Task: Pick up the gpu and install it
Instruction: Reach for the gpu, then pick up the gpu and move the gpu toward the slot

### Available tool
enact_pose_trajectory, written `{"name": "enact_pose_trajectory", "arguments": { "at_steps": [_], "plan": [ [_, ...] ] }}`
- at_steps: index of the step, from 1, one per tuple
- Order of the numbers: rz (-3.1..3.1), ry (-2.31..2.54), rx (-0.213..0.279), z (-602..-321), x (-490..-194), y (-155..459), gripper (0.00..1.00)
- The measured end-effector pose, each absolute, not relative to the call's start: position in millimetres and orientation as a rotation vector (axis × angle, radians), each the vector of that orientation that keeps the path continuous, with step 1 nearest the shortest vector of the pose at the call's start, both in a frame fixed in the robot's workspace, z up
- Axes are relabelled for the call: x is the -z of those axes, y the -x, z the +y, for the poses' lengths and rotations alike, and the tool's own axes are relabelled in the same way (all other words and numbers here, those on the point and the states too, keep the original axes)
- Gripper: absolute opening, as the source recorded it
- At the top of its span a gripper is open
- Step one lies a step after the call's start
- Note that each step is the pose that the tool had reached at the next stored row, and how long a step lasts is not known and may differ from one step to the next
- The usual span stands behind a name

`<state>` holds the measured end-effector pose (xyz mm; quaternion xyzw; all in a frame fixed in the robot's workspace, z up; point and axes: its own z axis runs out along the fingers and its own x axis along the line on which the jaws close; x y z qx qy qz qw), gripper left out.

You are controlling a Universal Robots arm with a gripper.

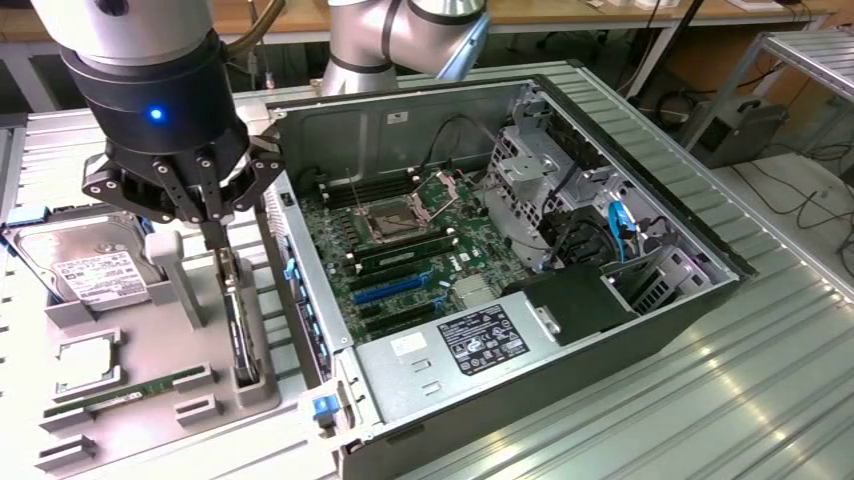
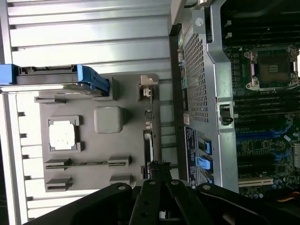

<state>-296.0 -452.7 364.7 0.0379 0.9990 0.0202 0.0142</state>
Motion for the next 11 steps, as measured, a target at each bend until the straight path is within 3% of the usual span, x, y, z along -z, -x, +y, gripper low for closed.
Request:
{"name": "enact_pose_trajectory", "arguments": {
  "at_steps": [9, 11],
  "plan": [
    [3.11, -0.118, -0.063, -452.7, -364.7, 296.0, 0.11],
    [3.11, -0.118, -0.063, -452.7, -364.7, 296.0, 0.17]
  ]
}}
